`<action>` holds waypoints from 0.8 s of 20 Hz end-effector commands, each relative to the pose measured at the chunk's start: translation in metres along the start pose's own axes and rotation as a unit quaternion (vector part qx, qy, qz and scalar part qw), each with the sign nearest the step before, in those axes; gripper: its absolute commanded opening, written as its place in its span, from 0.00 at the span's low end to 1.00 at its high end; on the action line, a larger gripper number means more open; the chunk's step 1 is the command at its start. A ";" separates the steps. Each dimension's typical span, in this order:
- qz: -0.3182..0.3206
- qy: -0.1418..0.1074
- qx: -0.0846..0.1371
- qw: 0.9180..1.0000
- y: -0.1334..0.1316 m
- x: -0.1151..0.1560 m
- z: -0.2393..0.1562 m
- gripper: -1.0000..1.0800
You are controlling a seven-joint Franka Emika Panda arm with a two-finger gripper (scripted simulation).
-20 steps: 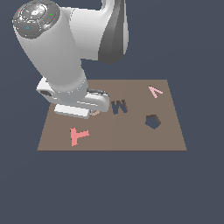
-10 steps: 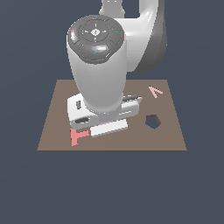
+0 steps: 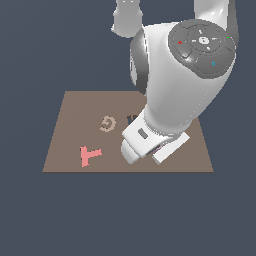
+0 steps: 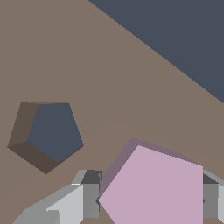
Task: Insert a designated object into the corresponding slot on a board.
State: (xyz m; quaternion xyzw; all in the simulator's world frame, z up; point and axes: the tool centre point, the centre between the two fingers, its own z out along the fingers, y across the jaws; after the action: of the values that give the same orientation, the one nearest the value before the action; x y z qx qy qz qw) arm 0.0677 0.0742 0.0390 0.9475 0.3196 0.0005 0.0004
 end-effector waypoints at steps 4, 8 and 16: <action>-0.094 0.000 0.000 0.996 -0.040 0.020 -0.001 0.00; -0.140 0.000 0.000 0.990 -0.062 0.026 -0.002 0.00; -0.172 0.000 0.000 0.985 -0.078 0.028 -0.002 0.00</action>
State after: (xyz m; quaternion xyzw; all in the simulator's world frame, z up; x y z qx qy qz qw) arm 0.0435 0.1533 0.0405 0.8792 0.4765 -0.0001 -0.0001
